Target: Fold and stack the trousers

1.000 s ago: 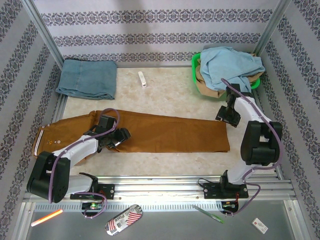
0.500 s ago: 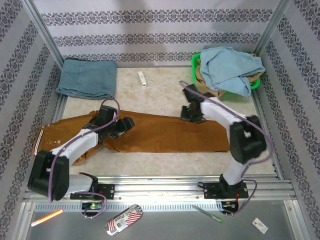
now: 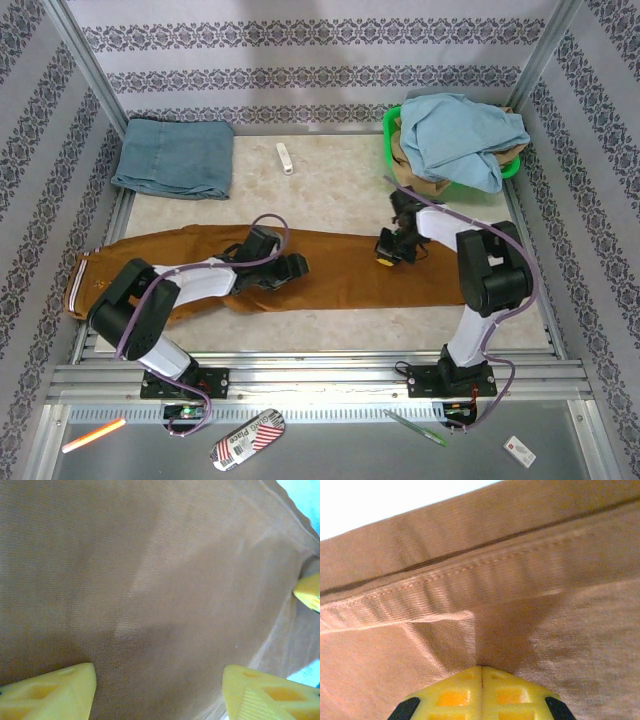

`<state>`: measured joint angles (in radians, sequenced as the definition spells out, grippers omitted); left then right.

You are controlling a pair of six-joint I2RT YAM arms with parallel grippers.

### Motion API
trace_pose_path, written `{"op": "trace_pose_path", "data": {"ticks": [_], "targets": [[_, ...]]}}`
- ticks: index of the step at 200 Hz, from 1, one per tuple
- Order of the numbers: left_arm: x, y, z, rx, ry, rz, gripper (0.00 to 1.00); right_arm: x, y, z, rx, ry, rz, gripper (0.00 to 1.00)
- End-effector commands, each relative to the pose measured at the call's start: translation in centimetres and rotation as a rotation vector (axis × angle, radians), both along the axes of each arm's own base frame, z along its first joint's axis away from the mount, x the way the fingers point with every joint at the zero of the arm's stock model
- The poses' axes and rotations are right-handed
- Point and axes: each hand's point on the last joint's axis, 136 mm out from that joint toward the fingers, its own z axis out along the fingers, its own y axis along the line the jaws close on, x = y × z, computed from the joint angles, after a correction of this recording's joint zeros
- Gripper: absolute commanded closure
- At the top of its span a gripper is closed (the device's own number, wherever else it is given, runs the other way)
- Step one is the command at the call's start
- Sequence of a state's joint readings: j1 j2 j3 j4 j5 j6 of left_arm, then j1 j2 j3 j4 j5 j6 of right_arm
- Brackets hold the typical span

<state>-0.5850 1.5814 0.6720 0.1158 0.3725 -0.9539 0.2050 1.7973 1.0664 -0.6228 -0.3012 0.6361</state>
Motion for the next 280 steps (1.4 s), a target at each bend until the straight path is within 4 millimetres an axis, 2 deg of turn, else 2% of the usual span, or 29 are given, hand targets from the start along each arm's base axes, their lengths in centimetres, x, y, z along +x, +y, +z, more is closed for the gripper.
{"op": "trace_pose_path", "data": {"ticks": [1,18,44,55,67,79,95,112,140,156,168,185,201,227,258,280], "targets": [[-0.7,-3.4,-1.5,-0.054,0.027,-0.011,0.33,-2.2,-1.8,-0.1,-0.038,0.08,-0.009,1.0],[-1.0,-5.5,-0.8,-0.083,0.009,-0.057,0.32,-1.8,-2.7,1.0,-0.065,0.059,-0.013,1.0],[-0.8,-8.0,1.7,-0.134,-0.04,-0.155,0.28,-0.6,-5.9,2.8,-0.122,0.013,-0.067,1.0],[-0.7,-8.2,3.4,-0.142,-0.075,-0.187,0.27,0.0,-6.5,3.9,-0.124,-0.023,-0.08,1.0],[-0.4,-7.4,5.3,-0.103,-0.129,-0.209,0.24,0.7,-6.2,5.2,-0.118,-0.069,-0.06,1.0],[0.1,-5.2,6.7,-0.023,-0.167,-0.194,0.23,1.0,-5.3,6.1,-0.108,-0.089,-0.032,0.98],[0.6,-0.8,7.3,0.106,-0.152,-0.099,0.22,1.2,-3.9,6.6,-0.088,-0.108,0.001,0.95],[-0.3,4.7,5.8,0.244,-0.053,0.045,0.23,1.4,-2.3,6.9,-0.065,-0.131,0.038,0.94],[-4.5,12.5,2.2,0.386,0.107,0.268,0.23,1.8,-0.2,7.0,-0.032,-0.149,0.071,0.93],[-6.2,16.7,1.1,0.411,0.154,0.394,0.23,2.1,0.7,7.0,-0.007,-0.161,0.088,0.93],[-6.6,19.2,1.1,0.411,0.148,0.477,0.24,2.3,1.4,7.0,0.009,-0.164,0.101,0.93],[-5.8,21.1,1.4,0.393,0.112,0.542,0.25,2.6,1.9,6.8,0.024,-0.163,0.113,0.93],[-4.4,21.5,1.1,0.364,0.1,0.548,0.26,2.7,2.1,6.9,0.031,-0.165,0.123,0.93],[-1.4,20.7,0.2,0.349,0.078,0.479,0.25,2.5,1.6,7.2,0.032,-0.174,0.125,0.93],[2.2,19.5,0.2,0.331,-0.002,0.393,0.25,1.5,-0.6,7.4,0.031,-0.179,0.085,0.93],[4.3,18.9,0.4,0.337,-0.039,0.339,0.25,0.6,-2.9,7.4,0.029,-0.18,0.031,0.93]]}}
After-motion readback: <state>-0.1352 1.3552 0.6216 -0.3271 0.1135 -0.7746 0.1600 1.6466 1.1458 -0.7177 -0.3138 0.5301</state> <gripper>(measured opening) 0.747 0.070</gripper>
